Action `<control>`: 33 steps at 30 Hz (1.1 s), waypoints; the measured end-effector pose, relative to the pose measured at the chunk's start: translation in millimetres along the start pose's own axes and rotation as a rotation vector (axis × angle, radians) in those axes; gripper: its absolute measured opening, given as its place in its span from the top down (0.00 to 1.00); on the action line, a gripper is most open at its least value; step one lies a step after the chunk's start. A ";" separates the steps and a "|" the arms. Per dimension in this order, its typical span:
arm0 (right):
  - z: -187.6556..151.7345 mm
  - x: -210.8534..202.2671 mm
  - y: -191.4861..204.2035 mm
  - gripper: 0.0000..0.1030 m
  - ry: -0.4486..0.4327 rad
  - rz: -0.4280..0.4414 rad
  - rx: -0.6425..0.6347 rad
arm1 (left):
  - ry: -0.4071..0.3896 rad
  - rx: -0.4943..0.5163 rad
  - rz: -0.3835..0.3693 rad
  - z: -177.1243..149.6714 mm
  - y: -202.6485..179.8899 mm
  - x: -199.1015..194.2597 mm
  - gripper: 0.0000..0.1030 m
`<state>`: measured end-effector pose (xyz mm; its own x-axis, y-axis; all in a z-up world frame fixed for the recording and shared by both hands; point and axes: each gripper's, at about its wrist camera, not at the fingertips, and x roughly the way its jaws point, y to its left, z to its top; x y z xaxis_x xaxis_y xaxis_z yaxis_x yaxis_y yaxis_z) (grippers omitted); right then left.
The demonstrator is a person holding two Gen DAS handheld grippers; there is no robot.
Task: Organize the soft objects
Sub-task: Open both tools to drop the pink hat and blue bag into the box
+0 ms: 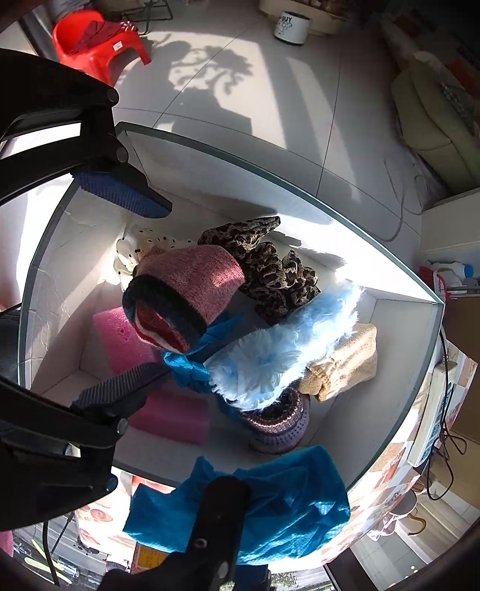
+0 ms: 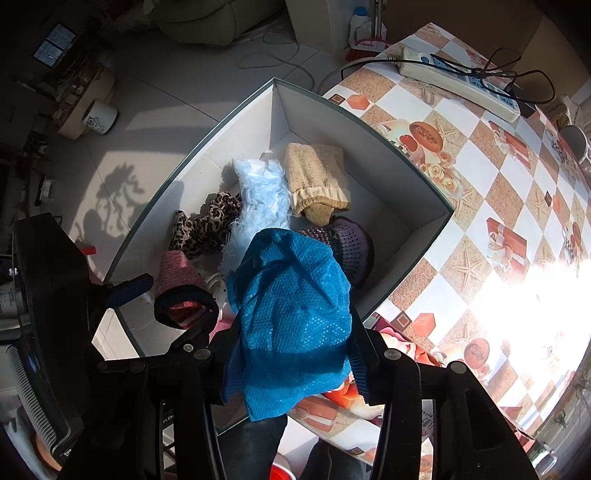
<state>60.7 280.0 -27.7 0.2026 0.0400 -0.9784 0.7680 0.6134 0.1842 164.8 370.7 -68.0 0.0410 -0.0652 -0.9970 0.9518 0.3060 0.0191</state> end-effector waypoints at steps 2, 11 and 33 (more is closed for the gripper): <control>-0.6 -0.9 0.2 0.38 -0.004 -0.007 0.001 | 0.022 0.007 0.027 0.4 -0.7 3.0 0.19; -3.6 -10.6 -2.6 0.01 -0.044 -0.017 0.025 | 0.035 -0.017 0.154 -2.8 5.3 4.7 0.19; -9.3 -10.2 -6.3 0.01 -0.024 -0.019 0.035 | 0.032 -0.016 0.093 -4.8 6.8 -1.7 0.19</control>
<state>48.1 283.0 -19.7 0.2023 0.0092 -0.9793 0.7924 0.5861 0.1692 169.7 377.4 -66.5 0.1192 -0.0060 -0.9929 0.9394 0.3243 0.1108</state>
